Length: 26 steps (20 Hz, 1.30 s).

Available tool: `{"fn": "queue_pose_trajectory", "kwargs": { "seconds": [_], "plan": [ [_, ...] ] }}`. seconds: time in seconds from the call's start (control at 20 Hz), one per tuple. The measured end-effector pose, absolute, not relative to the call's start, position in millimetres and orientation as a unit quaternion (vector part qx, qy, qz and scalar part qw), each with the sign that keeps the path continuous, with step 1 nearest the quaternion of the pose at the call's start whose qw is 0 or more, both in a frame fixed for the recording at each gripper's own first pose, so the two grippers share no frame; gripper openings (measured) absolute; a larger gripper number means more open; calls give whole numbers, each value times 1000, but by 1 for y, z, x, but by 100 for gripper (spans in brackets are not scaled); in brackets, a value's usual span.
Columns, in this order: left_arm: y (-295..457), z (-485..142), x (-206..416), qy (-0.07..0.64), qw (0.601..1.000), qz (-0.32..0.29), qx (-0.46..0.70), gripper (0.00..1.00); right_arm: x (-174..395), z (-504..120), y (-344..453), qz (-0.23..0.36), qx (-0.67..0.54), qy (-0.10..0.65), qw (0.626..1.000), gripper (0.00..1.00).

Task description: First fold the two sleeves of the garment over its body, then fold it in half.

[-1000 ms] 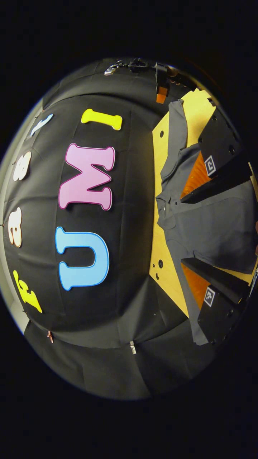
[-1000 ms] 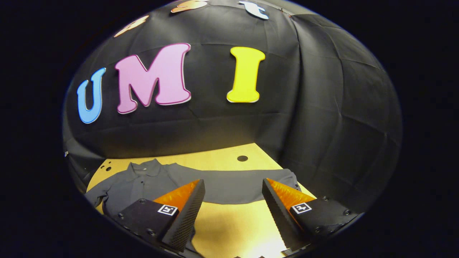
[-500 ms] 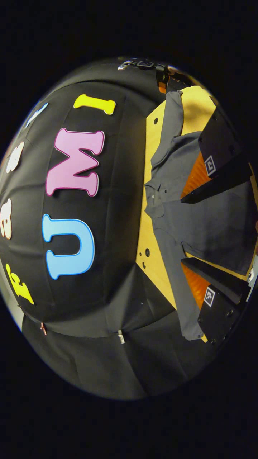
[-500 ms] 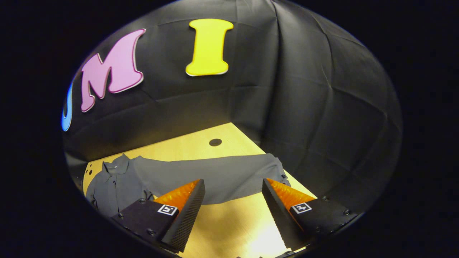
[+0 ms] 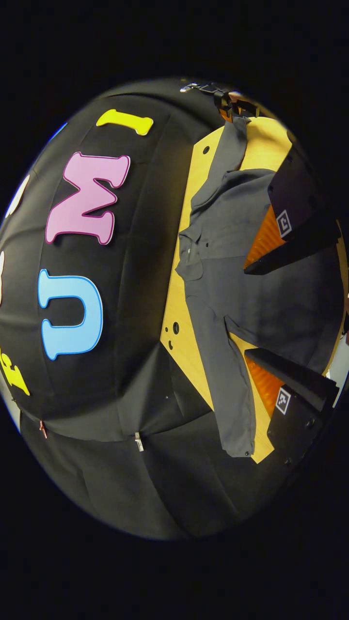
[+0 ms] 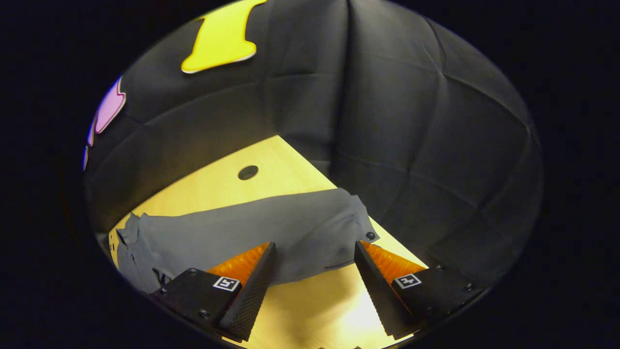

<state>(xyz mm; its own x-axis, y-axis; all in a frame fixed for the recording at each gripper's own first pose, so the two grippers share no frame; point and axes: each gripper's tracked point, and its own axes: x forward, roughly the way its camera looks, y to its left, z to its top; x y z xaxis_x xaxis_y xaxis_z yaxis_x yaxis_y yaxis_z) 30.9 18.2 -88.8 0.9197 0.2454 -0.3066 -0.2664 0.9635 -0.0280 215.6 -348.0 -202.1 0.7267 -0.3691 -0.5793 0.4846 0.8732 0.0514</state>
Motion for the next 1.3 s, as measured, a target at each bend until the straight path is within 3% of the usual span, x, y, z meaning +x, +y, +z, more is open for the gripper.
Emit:
{"fn": "queue_pose_trajectory", "kwargs": {
  "seconds": [0.2, 0.25, 0.6, 0.9, 0.95, 1.0, 1.05, 1.15, 1.25, 1.3],
  "plan": [
    [21, -90, 31, 159, 977, 139, -32, 100, 224, -212, -371, -254, 152, 298, 907, 99],
    [20, -89, 34, 159, 976, 140, -38, 96, 225, -217, -377, -262, 159, 302, 903, 99],
    [22, -94, 38, 164, 974, 149, -47, 96, 227, -239, -391, -299, 183, 326, 878, 98],
    [24, -104, 34, 178, 968, 162, -69, 96, 225, -243, -393, -286, 110, 339, 889, 96],
    [24, -104, 35, 179, 968, 163, -67, 96, 224, -241, -397, -288, 109, 338, 889, 89],
    [23, -103, 35, 179, 968, 164, -62, 96, 224, -239, -396, -286, 117, 339, 889, 75],
    [24, -100, 35, 176, 969, 165, -56, 96, 224, -237, -395, -284, 115, 339, 890, 75],
    [21, -97, 36, 171, 971, 163, -50, 96, 226, -234, -395, -266, 108, 342, 895, 45],
    [18, -99, 34, 172, 970, 163, -53, 96, 229, -236, -390, -255, 100, 343, 898, 33],
    [18, -100, 33, 174, 969, 164, -57, 96, 229, -235, -385, -246, 102, 344, 900, 22]
  ]
}}
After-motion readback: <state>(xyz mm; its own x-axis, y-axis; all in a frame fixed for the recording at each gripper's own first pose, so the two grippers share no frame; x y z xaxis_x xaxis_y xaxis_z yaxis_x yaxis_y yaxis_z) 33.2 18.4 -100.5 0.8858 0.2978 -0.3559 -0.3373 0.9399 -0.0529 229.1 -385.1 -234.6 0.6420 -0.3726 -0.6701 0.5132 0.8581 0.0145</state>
